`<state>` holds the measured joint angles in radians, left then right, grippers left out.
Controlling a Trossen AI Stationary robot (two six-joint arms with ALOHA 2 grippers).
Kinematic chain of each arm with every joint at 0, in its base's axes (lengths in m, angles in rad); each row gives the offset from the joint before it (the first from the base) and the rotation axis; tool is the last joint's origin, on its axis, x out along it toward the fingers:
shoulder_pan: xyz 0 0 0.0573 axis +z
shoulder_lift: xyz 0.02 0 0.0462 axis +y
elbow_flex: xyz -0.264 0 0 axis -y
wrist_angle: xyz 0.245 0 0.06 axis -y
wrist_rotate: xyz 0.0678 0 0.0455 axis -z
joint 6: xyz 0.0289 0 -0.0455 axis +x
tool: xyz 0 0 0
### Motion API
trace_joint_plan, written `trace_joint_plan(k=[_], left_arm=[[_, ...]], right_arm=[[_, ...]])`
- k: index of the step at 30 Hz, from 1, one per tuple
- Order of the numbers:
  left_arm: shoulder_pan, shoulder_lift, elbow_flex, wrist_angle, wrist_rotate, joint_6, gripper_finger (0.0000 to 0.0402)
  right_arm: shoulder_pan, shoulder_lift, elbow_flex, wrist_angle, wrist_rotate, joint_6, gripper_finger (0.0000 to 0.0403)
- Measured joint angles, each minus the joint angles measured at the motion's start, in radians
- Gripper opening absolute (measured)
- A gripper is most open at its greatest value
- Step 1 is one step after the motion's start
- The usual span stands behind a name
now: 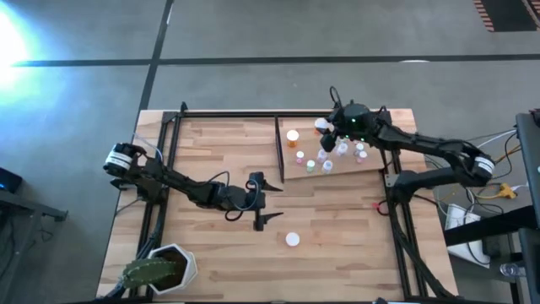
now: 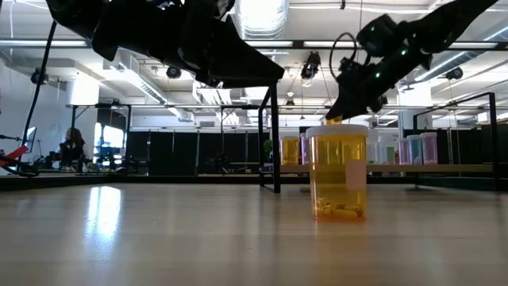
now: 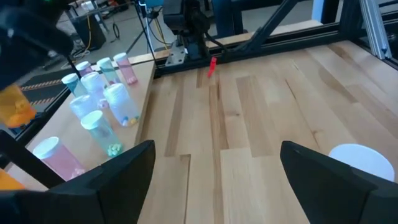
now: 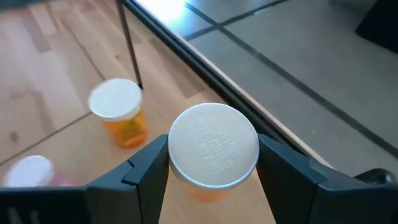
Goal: Pick and place medicine bottles onto shelf by color
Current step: Put the top orange pill bottle on the shelf, then put the orange pill bottle on the shelf
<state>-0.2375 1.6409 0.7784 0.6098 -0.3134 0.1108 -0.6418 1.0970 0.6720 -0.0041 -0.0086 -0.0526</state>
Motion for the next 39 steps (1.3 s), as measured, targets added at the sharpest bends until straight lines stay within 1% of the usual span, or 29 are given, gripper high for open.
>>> trace_joint_plan(k=[2,6,10,13,16,19,23,26,29,31,33,36,39], left_arm=[[0.000,0.000,0.000,0.000,0.000,0.000,0.0329],[0.000,0.000,0.000,0.000,0.000,0.000,0.0329],[0.000,0.000,0.000,0.000,0.000,-0.001,0.0329],[0.000,0.000,0.000,0.000,0.000,-0.003,0.0329],[0.000,0.000,0.000,0.000,0.000,-0.003,0.0329],[0.000,0.000,0.000,0.000,0.001,-0.003,0.0329],[0.000,0.001,0.000,0.000,0.001,-0.003,0.0329],[0.000,0.001,0.000,0.000,0.001,-0.003,0.0329],[0.000,0.001,0.000,0.000,0.001,-0.003,0.0329],[0.000,0.001,0.000,0.000,0.001,-0.003,0.0329],[0.000,0.001,0.000,0.000,0.001,-0.003,0.0329],[0.000,0.001,0.000,0.000,0.001,-0.003,0.0329],[0.000,0.001,0.000,0.000,0.002,-0.003,0.0329]], right_arm=[[-0.001,0.048,-0.001,0.035,-0.013,-0.003,0.0207],[0.000,0.132,0.010,0.073,-0.077,-0.012,0.0207],[0.000,0.190,0.010,0.095,-0.078,-0.012,0.0207],[0.000,0.211,0.010,0.093,-0.086,-0.012,0.0207],[0.000,0.220,0.011,0.098,-0.125,-0.012,0.0207],[0.000,0.227,0.012,0.100,-0.131,-0.005,0.0211],[0.000,0.237,0.013,0.092,-0.133,0.003,0.0227],[0.000,0.246,0.010,0.076,-0.132,0.002,0.0251],[0.000,0.235,0.010,0.068,-0.131,-0.009,0.0281],[0.000,0.214,0.019,0.026,-0.125,-0.020,0.0299],[0.000,0.181,0.045,-0.034,-0.097,-0.027,0.0312],[0.006,0.118,0.089,-0.121,-0.068,-0.051,0.0320],[0.031,0.044,0.121,-0.167,-0.067,-0.060,0.0321]])
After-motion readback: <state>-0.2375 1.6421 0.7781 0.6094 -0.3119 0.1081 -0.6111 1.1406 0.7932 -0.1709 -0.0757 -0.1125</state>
